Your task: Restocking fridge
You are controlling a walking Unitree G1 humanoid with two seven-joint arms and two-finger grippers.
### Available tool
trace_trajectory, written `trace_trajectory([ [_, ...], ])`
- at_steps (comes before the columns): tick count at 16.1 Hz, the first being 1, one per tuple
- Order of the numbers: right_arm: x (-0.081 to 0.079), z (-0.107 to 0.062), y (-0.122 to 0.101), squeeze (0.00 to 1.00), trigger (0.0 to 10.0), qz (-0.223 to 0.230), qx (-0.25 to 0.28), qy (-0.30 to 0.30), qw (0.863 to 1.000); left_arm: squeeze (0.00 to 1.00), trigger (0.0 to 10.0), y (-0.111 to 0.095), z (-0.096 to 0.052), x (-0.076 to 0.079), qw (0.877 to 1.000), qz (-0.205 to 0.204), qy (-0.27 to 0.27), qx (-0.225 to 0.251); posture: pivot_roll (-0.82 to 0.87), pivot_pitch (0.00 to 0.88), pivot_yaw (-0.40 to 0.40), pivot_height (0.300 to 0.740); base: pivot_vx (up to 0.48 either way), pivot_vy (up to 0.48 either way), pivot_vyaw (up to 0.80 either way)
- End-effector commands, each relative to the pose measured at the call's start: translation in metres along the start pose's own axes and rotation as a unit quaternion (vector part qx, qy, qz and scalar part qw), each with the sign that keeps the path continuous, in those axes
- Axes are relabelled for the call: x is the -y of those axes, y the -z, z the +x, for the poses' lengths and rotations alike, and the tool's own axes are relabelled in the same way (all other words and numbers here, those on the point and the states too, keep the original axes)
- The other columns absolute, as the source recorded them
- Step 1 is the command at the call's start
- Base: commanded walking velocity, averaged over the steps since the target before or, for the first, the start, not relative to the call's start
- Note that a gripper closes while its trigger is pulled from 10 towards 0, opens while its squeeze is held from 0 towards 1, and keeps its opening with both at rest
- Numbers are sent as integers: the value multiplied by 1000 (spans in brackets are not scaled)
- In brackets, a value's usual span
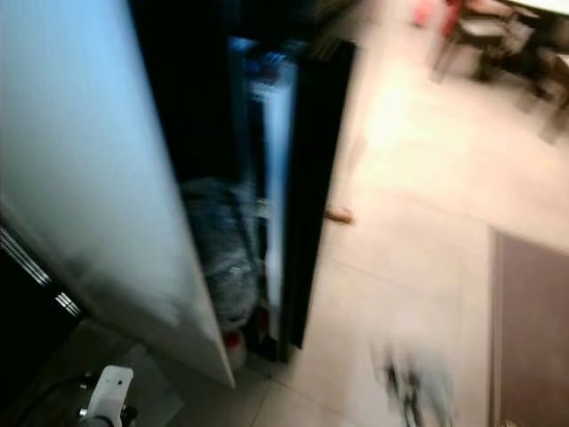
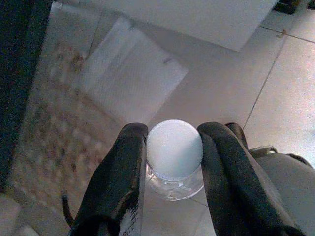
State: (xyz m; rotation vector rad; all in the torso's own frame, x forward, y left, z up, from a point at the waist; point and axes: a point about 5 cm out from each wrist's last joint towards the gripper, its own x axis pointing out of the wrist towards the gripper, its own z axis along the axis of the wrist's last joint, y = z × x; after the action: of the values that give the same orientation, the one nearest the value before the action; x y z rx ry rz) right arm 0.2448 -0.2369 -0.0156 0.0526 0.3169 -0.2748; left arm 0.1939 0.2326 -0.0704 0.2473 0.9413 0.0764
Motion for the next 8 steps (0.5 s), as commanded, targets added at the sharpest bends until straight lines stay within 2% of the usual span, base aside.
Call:
trace_trajectory([
  [1, -9, 22, -51, 0, 10000, -18, 96, -9, 995, 0, 10000, 2, 0, 0, 1000, 4, 2, 0, -15, 0, 0, 740, 0, 0, 0],
  [2, -10, 24, -56, 0, 10000, -21, 106, -10, 994, 0, 10000, 2, 0, 0, 1000, 3, 1, 0, -14, 0, -2, 740, 0, 0, 0],
  [3, -13, 25, -65, 0, 10000, -58, 130, -18, 990, 0, 10000, 1, 0, 0, 1000, 3, 0, 0, -14, 0, -2, 740, 0, 0, 0],
  [7, -25, 24, -80, 0, 10000, -130, 194, -11, 972, 0, 10000, 1, 0, 0, 1000, 2, -1, 0, -14, 0, -4, 740, 0, 0, 0],
  [8, -29, 23, -80, 0, 10000, -121, 196, -18, 973, 0, 10000, 1, 0, 0, 1000, 2, -1, 0, -12, 0, -12, 740, 0, 0, 0],
])
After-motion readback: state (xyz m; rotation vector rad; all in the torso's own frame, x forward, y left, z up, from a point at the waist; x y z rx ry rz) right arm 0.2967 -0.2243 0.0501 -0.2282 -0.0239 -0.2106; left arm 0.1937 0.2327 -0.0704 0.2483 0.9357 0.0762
